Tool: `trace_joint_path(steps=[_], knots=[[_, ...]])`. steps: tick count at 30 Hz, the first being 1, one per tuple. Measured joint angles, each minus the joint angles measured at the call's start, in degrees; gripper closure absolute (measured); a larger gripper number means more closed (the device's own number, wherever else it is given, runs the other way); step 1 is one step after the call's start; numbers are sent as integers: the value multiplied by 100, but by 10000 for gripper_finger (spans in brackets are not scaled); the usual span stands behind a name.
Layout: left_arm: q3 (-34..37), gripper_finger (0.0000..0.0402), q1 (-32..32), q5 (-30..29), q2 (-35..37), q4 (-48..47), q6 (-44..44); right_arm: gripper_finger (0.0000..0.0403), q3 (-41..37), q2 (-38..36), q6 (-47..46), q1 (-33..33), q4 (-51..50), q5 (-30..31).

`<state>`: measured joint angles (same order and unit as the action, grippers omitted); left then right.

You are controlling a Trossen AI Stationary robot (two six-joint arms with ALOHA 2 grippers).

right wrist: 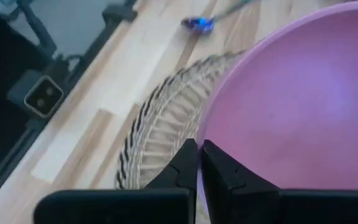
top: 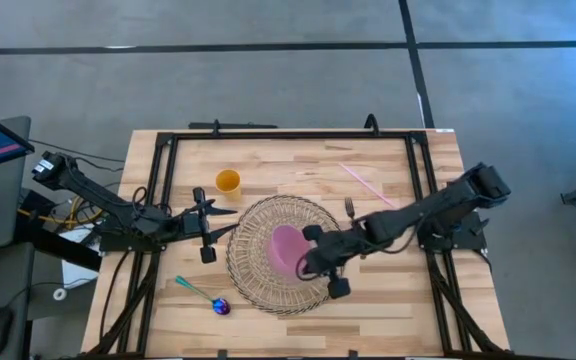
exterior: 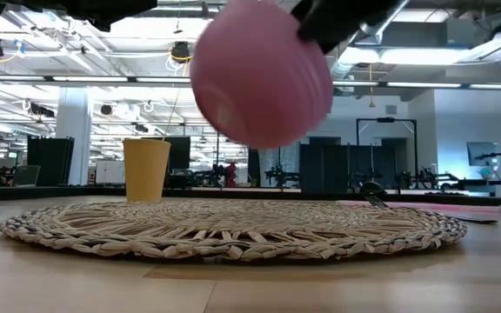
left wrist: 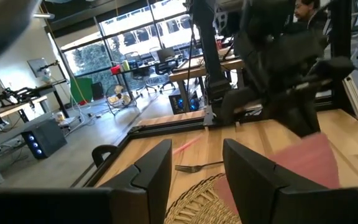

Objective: Pick & Place Utensil
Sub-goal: Put the pink bowl in the center of the brown mat

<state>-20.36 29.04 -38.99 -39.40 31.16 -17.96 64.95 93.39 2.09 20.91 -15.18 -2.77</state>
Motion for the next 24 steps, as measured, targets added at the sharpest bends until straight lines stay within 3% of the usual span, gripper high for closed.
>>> trace_joint_path(steps=[6,15,24], knots=[[0,257,0,0,2,-2,0,402,76,397,206,12,-250,-59],[11,257,0,1,-4,2,0,400,1057,1262,452,212,-1862,278],[22,257,0,0,-4,-1,15,344,1367,1574,446,203,-1951,324]])
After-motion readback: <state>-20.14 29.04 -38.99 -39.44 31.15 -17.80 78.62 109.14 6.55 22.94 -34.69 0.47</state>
